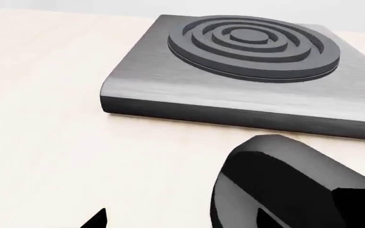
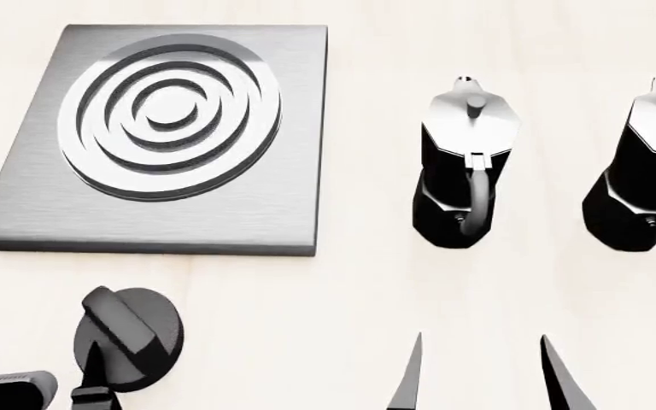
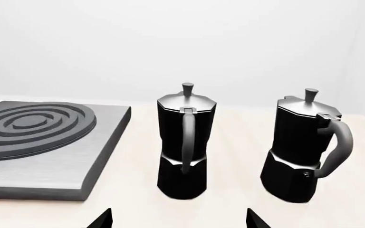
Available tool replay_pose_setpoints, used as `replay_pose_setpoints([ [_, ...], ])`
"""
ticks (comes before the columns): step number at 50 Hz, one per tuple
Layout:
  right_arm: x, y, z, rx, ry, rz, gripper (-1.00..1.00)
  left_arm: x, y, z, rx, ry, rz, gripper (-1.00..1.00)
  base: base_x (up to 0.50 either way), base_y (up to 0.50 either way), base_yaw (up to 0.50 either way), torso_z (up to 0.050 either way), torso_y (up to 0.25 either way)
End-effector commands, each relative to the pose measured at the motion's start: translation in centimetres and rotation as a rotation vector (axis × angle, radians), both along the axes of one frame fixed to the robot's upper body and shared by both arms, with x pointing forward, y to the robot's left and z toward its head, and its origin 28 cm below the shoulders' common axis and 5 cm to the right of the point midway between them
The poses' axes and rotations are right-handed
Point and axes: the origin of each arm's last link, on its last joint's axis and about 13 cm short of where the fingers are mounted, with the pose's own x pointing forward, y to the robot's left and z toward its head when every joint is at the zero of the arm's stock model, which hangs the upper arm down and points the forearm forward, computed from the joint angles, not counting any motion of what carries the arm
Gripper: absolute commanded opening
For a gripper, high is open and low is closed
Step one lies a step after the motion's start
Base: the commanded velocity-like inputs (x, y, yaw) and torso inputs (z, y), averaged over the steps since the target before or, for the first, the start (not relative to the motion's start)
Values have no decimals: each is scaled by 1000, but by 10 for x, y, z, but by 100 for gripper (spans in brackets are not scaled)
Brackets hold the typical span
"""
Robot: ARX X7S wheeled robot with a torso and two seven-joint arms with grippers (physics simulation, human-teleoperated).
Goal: Turn off the stove.
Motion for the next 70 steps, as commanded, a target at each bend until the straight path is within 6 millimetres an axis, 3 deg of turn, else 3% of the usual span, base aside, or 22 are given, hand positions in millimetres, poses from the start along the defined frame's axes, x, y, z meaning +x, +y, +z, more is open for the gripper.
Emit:
replay_pose_setpoints([
  [1, 0, 0, 0, 1, -2, 2, 100, 8, 5, -7, 5, 73, 36, 100, 0, 0, 0, 0, 0],
  [16, -1, 1, 0, 0, -3, 6, 100, 31, 10, 1, -6, 82, 88, 100, 0, 0, 0, -1, -4],
  [35, 0, 1, -1, -1, -1, 9, 100, 15, 10, 20, 26, -82, 105, 100, 0, 0, 0, -1, -1],
  [51, 4, -1, -4, 2, -15, 3, 100, 2, 6, 32, 15, -189, -80, 100, 0, 0, 0, 0, 0],
  [70, 12, -3, 0, 15, -26, 6, 100, -6, 5, 53, 8, -318, -76, 100, 0, 0, 0, 0, 0],
])
